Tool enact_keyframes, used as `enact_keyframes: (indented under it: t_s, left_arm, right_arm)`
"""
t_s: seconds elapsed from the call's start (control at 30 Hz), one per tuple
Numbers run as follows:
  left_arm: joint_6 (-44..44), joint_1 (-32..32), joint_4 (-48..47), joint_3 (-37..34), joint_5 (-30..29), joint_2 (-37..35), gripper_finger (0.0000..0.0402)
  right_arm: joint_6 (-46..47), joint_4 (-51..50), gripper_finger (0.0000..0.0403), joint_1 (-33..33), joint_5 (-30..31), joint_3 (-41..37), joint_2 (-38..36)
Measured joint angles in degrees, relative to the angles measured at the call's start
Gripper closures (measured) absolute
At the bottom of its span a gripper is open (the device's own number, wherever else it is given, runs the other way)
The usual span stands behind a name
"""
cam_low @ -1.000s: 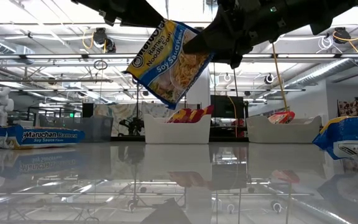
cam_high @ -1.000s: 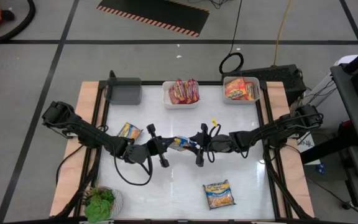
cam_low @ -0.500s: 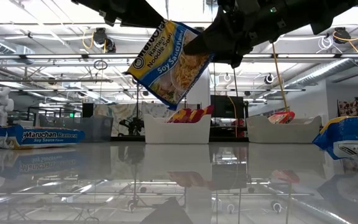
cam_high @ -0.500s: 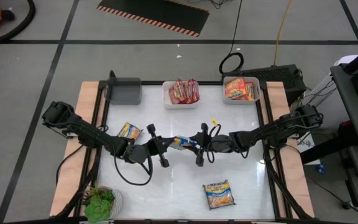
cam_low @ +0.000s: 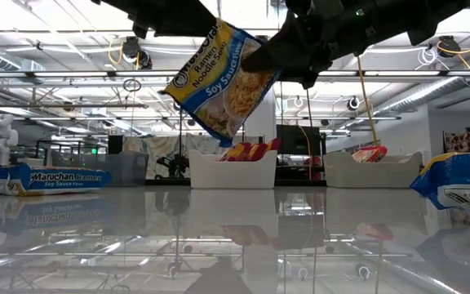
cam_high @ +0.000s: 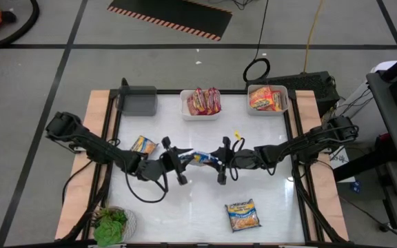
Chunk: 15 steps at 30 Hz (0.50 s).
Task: Sort Maruchan noodles
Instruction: Put the middle blue noodle pack into the black bin
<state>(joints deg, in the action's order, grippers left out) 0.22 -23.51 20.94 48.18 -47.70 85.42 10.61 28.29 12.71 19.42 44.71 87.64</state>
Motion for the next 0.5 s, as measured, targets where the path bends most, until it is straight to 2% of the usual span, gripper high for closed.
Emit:
enact_keyframes:
  t_s: [0.2, 0.33, 0.43, 0.5]
  left_arm:
    - [-5.15, -2.03, -3.28, 0.04, 1.10, -5.35, 0.0207]
    - [-11.43, -3.75, -11.33, 0.07, 3.45, -10.03, 0.0198]
    - [-17.15, -4.16, -16.11, 0.07, 7.71, -11.61, 0.0197]
    - [-18.59, -4.26, -17.37, 0.07, 8.48, -11.56, 0.0197]
  right_arm:
    - [0.04, -0.21, 0.0296, -0.08, 0.04, 0.02, -0.05]
    - [0.04, -0.28, 0.0296, -0.04, 0.02, 0.02, -0.04]
    - [0.04, -0.30, 0.0296, 0.02, -0.18, 0.02, -0.04]
    - [0.04, 0.20, 0.0296, 0.00, -0.13, 0.02, -0.04]
